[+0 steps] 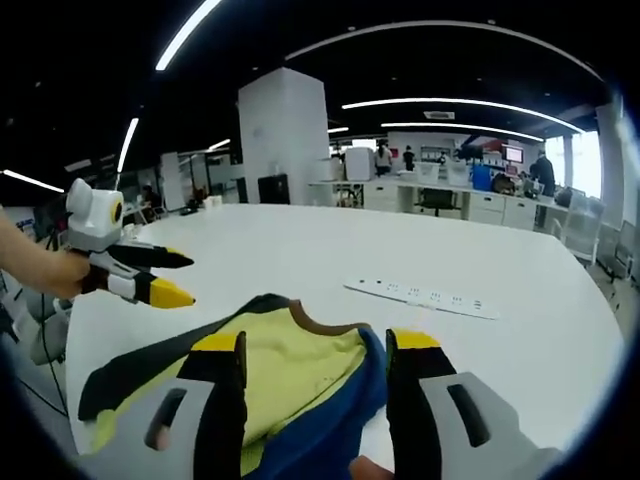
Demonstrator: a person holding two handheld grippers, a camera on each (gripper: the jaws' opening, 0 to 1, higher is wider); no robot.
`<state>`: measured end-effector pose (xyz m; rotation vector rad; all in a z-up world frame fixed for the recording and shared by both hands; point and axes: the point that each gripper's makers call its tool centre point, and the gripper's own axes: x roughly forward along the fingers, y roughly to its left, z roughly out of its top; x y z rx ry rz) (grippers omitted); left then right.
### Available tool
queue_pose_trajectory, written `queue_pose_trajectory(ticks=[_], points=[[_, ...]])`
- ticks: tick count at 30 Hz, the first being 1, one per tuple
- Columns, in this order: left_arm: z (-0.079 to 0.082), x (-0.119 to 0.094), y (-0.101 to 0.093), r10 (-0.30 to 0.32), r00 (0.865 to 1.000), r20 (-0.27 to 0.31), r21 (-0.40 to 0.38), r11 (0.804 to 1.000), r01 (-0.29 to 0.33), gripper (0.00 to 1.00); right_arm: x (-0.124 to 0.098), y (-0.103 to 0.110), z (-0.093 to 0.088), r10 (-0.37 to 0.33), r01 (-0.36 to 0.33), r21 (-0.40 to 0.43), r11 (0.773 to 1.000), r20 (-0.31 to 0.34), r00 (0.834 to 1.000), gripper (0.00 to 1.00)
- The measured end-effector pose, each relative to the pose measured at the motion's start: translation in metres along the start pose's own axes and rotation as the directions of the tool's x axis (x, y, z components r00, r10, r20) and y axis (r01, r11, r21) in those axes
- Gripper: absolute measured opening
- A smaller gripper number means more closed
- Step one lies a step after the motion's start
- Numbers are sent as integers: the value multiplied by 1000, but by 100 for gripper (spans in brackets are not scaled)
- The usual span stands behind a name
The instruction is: Fold the garment on the visible template until the final outline fits inside the template.
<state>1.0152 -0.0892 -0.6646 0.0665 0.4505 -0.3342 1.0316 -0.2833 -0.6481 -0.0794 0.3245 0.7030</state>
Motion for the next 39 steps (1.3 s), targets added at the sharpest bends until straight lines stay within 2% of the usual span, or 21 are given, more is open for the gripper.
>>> queue_pose_trajectory(ticks=[12,31,39], points=[[-2,-20,-5,6,1000,10,-34,999,-6,70,-24,14,1,2,-2,8,1000,15,1000,56],[-15,-49,-8,21,1000,10,-61,998,-21,70,-67,35,-20,-12,11,53,999,3,1000,55],[-24,-67,-14,12,1000,14,-64,998,-11,70,-87,43,-35,-26,27,74,997,-11,1000,55]])
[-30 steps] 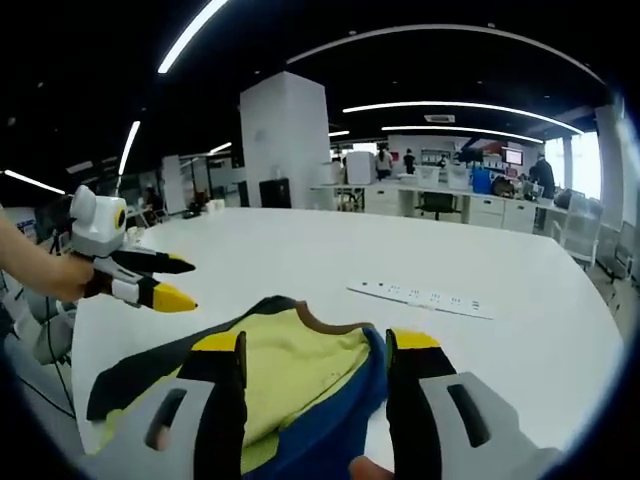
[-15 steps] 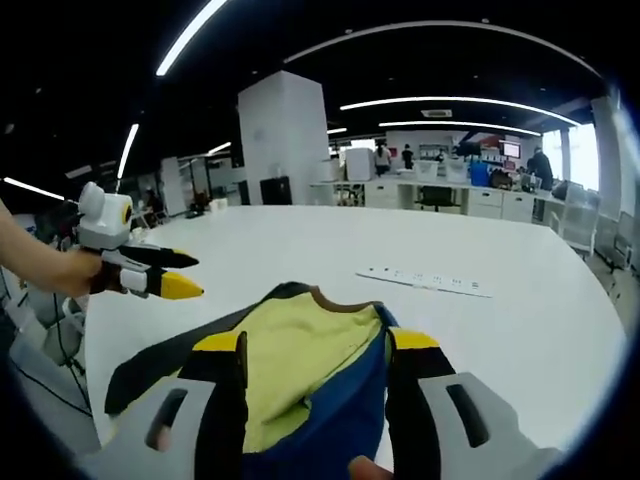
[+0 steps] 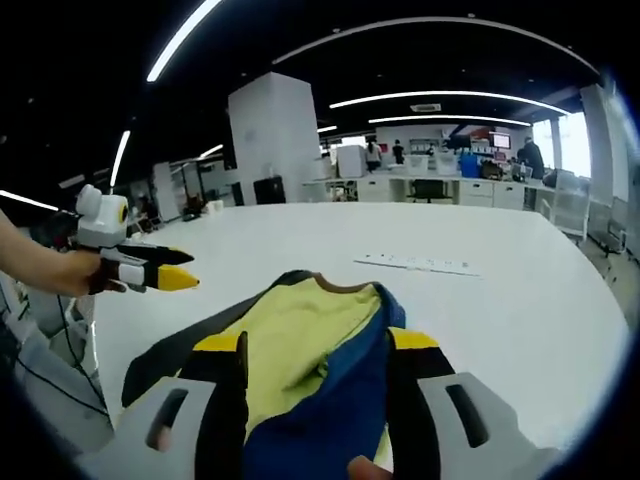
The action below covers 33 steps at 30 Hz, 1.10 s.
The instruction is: Fold the garment on the visible template until the final outline fits inside the template.
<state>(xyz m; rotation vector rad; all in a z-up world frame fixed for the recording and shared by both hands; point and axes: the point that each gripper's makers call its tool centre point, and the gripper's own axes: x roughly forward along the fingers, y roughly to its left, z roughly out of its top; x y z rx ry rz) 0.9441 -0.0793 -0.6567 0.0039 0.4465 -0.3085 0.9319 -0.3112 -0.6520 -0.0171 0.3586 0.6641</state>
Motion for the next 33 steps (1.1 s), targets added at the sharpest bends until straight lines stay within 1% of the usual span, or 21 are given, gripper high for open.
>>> queue_pose_trajectory(ticks=[5,11,17,23,26,29,33], points=[[-8,-13,-5,2,1000,0,-15,1000,-2,69,-14,3,-10,-16,17,25,1000,-11,1000,54],[-21,-26,-15,-10,1000,-11,-21,1000,10,69,-27,13,-23,-13,14,39,999,-30,999,53],[-33,-39,-27,-24,999,-20,-40,999,23,69,-36,26,-31,-5,7,56,998,-42,999,52],[-39,-44,-34,-35,999,-26,-54,998,34,69,-40,38,-37,10,-7,60,998,-52,999,51],[-41,-45,-39,-48,998,-34,-52,998,46,69,-42,40,-42,17,-15,43,999,-69,997,50],[-45,-47,-44,-59,997,-40,-50,997,57,69,-44,43,-51,28,-30,-9,1000,-110,993,50],[-48,-47,-46,-63,997,-44,-58,996,60,69,-49,45,-56,31,-35,-32,999,-125,992,50]])
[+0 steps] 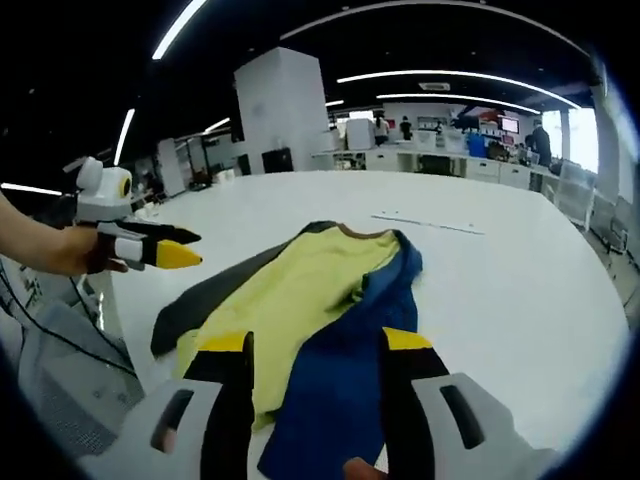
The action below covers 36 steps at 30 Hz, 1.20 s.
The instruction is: Fold the garment on the visible template until the final outline fits inside the template.
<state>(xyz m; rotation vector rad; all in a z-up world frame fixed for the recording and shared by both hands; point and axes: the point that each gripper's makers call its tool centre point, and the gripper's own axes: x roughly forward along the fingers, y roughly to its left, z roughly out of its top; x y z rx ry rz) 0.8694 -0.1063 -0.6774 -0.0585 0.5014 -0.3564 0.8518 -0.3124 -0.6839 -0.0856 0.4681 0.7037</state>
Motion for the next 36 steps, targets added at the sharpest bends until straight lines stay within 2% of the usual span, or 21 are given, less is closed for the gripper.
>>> queue_pose_trajectory(ticks=[4,11,13,17,23,26,30,36], points=[[-2,0,-2,-2,1000,-3,-4,1000,2,68,-2,2,-4,5,-5,-15,1000,-17,1000,50],[-3,-1,-2,-1,1000,-1,-13,1000,1,68,0,8,-23,26,-31,-53,998,-91,996,51],[-3,-1,-1,-1,1000,0,-19,1000,1,68,0,11,-32,41,-49,-60,997,-131,991,53],[-4,-2,0,3,1000,-5,-20,1000,-3,68,-2,12,-52,40,-58,-81,995,-209,977,56],[-5,-2,0,4,1000,-7,-26,1000,-4,68,-9,10,-83,16,-69,-146,987,-334,942,56],[-6,-2,-1,0,1000,-10,-26,1000,0,68,-9,9,-91,21,-69,-118,991,-369,929,57],[-5,-2,-5,-14,1000,-4,-22,1000,14,69,-8,8,-104,6,-73,-144,987,-417,909,54],[-5,-3,-13,-47,999,1,-15,999,47,71,-6,6,-111,0,-73,-147,986,-440,898,51]])
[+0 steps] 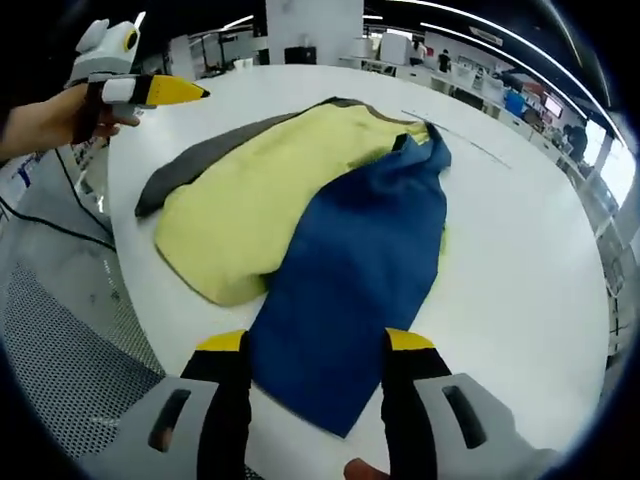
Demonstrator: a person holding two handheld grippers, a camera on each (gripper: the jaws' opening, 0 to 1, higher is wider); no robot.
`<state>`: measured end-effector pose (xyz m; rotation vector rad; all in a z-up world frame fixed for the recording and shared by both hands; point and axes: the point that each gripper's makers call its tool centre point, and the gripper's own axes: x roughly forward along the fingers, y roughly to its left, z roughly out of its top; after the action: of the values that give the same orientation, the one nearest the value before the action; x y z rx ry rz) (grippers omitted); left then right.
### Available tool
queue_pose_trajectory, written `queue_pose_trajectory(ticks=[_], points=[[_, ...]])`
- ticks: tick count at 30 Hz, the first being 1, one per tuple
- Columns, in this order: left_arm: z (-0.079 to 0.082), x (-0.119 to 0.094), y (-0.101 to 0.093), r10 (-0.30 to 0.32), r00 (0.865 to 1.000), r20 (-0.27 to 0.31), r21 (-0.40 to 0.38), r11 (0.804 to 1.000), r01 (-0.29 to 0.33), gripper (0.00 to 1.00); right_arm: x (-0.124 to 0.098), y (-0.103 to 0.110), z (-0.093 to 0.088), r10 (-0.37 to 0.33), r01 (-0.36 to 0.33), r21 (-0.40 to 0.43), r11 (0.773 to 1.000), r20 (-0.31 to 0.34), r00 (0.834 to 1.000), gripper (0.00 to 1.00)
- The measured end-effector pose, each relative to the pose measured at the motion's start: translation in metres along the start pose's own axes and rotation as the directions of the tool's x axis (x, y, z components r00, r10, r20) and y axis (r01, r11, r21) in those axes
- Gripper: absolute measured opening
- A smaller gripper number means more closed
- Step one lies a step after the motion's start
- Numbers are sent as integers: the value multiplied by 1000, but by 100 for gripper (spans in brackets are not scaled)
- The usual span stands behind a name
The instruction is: Fold the garment on the visible template until the final outline fits inside the template.
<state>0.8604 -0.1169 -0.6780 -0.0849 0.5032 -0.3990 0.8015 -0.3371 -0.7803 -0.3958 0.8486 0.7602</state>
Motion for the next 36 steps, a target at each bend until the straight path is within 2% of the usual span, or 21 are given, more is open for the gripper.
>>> queue_pose_trajectory(ticks=[3,7,9,14,16,21,25,28,34,36], points=[[-1,0,-6,-34,999,-1,10,999,34,75,2,-1,0,3,-3,4,1000,-2,1000,49],[-3,0,-19,-111,994,-11,33,993,111,82,4,-2,0,3,-3,15,1000,1,1000,49],[-6,-2,-32,-179,984,-23,14,984,179,82,4,-2,0,2,-2,11,1000,1,1000,48],[-13,-7,-47,-251,965,-75,99,961,258,82,3,-3,0,-4,4,9,1000,12,1000,46],[-11,-10,-54,-282,956,-78,97,953,288,82,3,-4,-1,-5,4,6,1000,14,1000,45],[-9,-16,-60,-305,949,-80,110,943,313,81,2,-5,0,-10,10,15,1000,20,1000,42],[-12,-22,-61,-325,941,-90,93,938,333,79,2,-11,-1,-23,22,33,999,24,999,23],[-15,-26,-59,-323,942,-93,91,939,331,79,1,-15,-3,-27,26,40,999,16,1000,5],[-18,-35,-52,-313,945,-93,73,945,320,80,-5,-22,-2,-20,13,144,989,45,999,3],[-20,-38,-50,-311,946,-97,73,945,318,80,-11,-26,1,-23,3,228,974,84,996,3]])
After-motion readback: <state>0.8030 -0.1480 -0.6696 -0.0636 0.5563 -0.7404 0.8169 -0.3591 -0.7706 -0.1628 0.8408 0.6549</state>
